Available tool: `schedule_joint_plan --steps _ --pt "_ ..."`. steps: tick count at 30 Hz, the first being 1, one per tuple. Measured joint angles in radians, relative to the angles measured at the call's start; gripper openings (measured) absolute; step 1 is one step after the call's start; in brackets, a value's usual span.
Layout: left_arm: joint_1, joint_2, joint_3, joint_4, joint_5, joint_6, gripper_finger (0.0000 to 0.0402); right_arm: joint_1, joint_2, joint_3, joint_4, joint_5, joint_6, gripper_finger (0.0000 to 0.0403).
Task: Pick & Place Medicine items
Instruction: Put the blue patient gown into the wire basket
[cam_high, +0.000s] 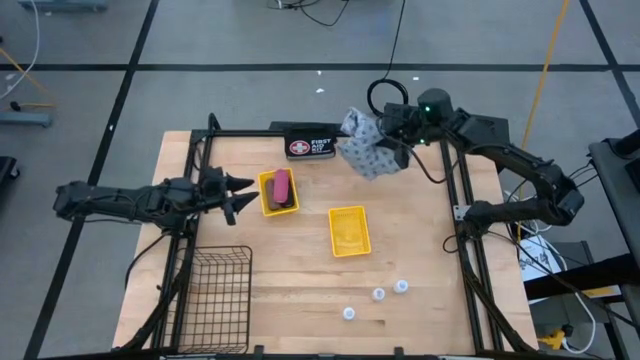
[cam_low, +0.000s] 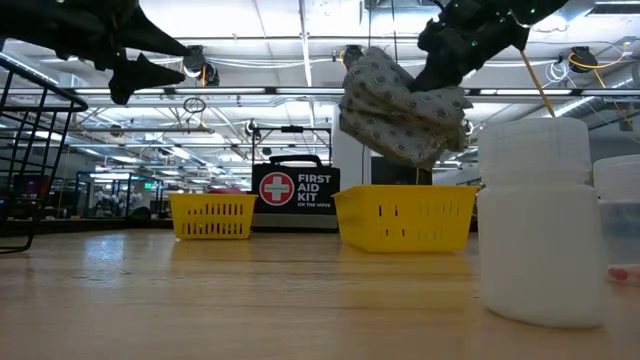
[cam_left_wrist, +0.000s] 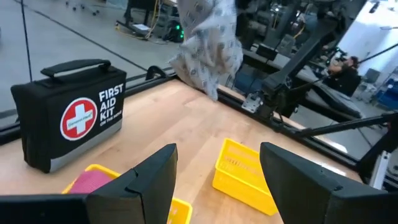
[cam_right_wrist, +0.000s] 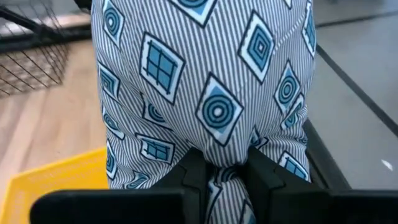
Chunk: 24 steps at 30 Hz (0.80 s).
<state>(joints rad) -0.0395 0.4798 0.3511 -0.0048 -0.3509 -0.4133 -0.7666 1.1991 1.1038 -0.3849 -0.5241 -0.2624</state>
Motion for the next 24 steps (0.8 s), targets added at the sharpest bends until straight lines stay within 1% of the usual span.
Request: schedule_joint_plan --steps 4,8,13,16,19,21,24 --pt "0.0 0.074 0.0 0.069 0.0 0.028 0.0239 0.033 -0.001 0.0 0.095 -0.011 0.023 0.0044" --pt "0.0 0.163 0.0 0.17 0.002 0.023 0.0239 0.066 -0.001 0.0 0.175 -0.062 0.054 0.0044" --pt "-0.002 0.272 0.0 0.393 0.006 0.232 0.0239 0.104 -0.002 0.0 0.279 -0.131 0.101 0.0044" --pt "-0.002 0.351 0.0 0.531 0.043 0.315 0.0241 0.129 -0.001 0.0 0.335 -0.15 0.12 0.0044" --pt "-0.002 0.43 0.0 0.653 0.061 0.395 0.0256 0.158 0.01 0.0 0.39 -0.21 0.14 0.0044" --pt "-0.002 0.484 0.005 0.75 0.061 0.411 0.0273 0.18 0.023 0.0 0.43 -0.237 0.166 0.0044" --pt "-0.002 0.569 0.049 0.832 0.063 0.414 0.0299 0.218 0.048 0.0 0.489 -0.241 0.176 0.0044"
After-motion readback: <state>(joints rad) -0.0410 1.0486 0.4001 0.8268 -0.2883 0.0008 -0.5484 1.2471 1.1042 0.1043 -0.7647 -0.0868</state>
